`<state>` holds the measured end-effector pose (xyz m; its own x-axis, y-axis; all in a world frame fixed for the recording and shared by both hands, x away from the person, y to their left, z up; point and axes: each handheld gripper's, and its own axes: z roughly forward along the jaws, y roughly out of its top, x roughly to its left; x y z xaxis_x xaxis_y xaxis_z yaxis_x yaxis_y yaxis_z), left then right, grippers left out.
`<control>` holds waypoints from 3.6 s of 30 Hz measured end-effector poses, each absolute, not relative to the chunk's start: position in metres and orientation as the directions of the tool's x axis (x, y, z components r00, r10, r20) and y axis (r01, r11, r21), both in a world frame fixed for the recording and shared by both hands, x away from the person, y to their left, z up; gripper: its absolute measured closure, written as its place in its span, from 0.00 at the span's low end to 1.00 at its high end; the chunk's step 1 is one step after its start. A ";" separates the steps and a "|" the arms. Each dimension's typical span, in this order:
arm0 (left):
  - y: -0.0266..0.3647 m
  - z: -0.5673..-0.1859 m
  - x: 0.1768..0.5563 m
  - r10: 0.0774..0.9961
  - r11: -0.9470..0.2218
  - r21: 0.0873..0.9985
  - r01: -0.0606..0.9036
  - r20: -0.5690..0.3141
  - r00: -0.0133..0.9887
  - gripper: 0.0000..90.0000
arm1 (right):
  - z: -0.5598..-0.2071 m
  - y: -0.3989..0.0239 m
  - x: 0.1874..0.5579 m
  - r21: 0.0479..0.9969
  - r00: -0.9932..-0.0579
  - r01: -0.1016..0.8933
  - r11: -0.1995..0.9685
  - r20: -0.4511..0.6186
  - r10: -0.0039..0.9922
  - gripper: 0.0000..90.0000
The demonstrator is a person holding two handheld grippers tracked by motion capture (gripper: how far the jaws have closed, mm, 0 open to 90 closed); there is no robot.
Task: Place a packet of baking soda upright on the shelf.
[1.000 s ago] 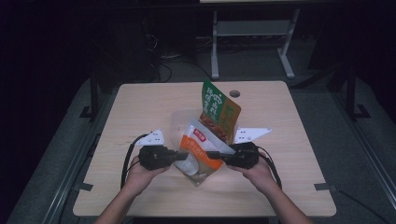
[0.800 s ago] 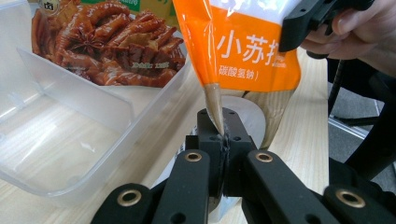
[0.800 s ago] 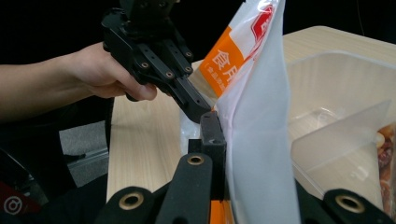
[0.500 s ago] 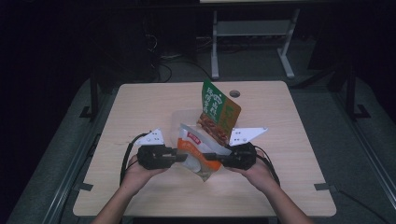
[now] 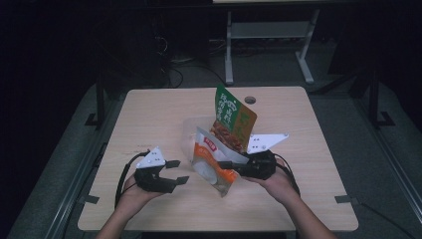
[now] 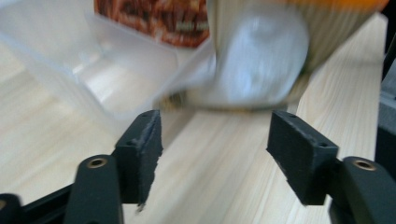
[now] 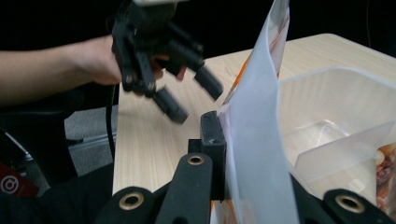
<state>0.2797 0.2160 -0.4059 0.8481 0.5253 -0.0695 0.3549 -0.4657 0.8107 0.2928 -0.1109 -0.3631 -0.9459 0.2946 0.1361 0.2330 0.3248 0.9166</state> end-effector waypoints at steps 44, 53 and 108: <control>0.215 -0.437 0.284 0.516 -0.549 0.748 0.374 -0.050 0.855 0.19 | -0.316 -0.061 0.354 0.930 -0.833 0.272 0.249 0.099 0.544 1.00; 0.213 -0.438 0.284 0.510 -0.552 0.745 0.374 -0.053 0.858 0.19 | -0.321 -0.055 0.363 0.928 -0.816 0.289 0.235 0.111 0.567 1.00; 0.206 -0.445 0.283 0.481 -0.586 0.720 0.371 -0.059 0.875 0.19 | -0.360 -0.031 0.384 0.885 -0.779 0.358 0.299 0.106 0.618 0.71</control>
<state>0.2831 0.2058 -0.4446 0.8748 0.4810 -0.0588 0.3708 -0.5863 0.7203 0.3843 -0.0308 -0.3604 -0.7789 0.6181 0.1065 0.3581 0.2989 0.8846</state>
